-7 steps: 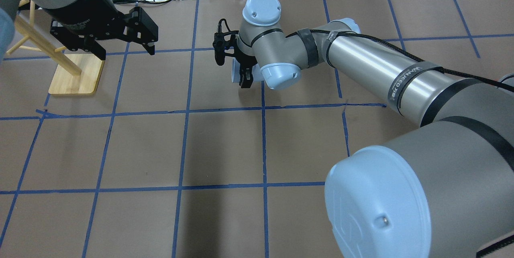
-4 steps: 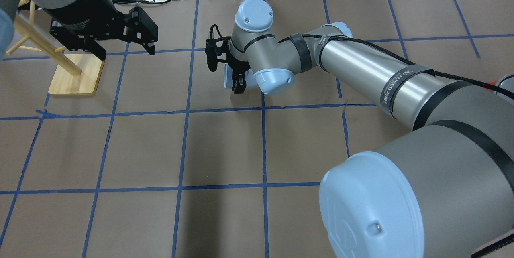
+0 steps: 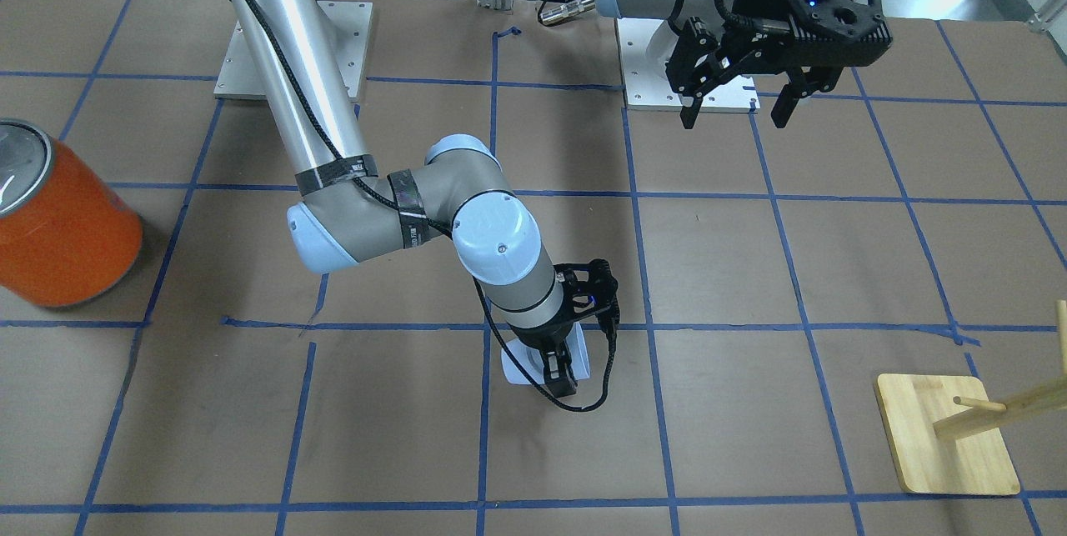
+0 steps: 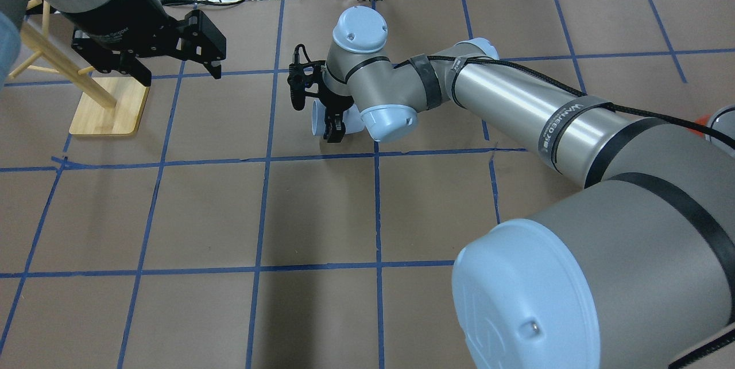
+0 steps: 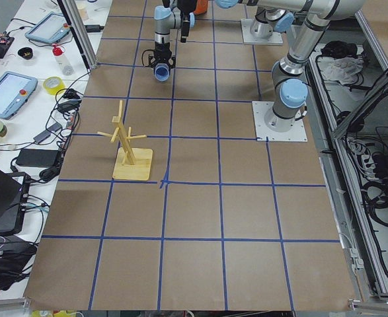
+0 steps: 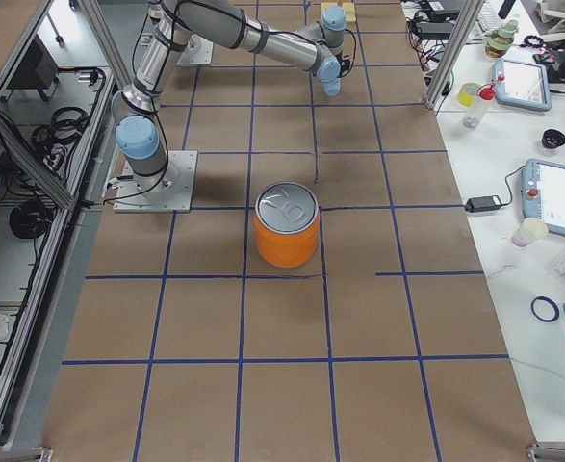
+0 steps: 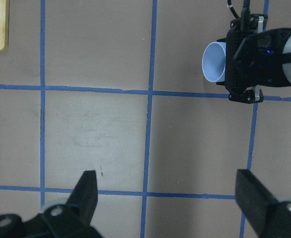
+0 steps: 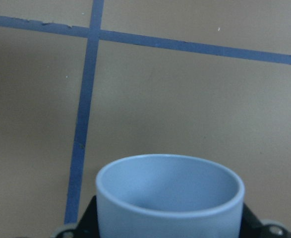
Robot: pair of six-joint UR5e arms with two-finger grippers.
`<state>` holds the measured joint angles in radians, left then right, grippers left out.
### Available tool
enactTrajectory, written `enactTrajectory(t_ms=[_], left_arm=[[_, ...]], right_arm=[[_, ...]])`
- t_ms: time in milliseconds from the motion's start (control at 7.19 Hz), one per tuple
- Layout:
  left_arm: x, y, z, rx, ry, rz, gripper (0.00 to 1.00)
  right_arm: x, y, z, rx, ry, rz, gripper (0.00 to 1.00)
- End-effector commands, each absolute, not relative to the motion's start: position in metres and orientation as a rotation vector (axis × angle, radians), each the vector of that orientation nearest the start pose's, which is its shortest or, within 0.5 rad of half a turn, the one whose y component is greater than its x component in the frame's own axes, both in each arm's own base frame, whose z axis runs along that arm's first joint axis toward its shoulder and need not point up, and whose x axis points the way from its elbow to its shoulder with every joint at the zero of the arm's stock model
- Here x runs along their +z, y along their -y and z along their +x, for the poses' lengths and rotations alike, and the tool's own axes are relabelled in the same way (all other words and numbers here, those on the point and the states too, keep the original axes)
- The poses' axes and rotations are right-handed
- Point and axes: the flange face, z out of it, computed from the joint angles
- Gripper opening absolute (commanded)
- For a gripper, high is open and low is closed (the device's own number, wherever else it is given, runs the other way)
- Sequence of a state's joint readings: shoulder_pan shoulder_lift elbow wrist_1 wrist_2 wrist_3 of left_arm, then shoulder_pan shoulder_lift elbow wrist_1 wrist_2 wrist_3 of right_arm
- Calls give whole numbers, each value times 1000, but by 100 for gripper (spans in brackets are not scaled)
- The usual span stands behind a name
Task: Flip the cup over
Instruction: 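Lower the cup onto its side and open the right gripper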
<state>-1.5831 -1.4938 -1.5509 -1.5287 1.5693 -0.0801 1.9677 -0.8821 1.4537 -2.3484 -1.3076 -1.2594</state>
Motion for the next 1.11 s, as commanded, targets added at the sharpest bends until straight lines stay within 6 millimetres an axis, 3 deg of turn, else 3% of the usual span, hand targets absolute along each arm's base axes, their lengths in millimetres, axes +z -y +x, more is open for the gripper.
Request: enactTrajectory(t_ms=[0, 139, 278, 417, 557, 696, 974], left_arm=[[540, 468, -139, -222, -3140, -106, 100], [540, 468, -139, -222, -3140, -106, 100], [539, 468, -139, -217, -3140, -106, 100], [540, 468, -139, -222, -3140, -106, 100], [541, 467, -138, -222, -3134, -109, 100], [540, 467, -136, -219, -3132, -114, 100], [535, 467, -134, -205, -3127, -111, 100]], right_arm=[[208, 598, 425, -443, -1982, -2191, 100], [221, 596, 425, -465, -1983, -2196, 100], [249, 594, 421, -504, -2005, -2206, 100], [280, 588, 417, -546, -2084, -2132, 100], [301, 588, 402, -511, -2283, -2006, 100], [316, 586, 390, -473, -2516, -1746, 100], [362, 562, 314, -302, -2932, -1142, 100]])
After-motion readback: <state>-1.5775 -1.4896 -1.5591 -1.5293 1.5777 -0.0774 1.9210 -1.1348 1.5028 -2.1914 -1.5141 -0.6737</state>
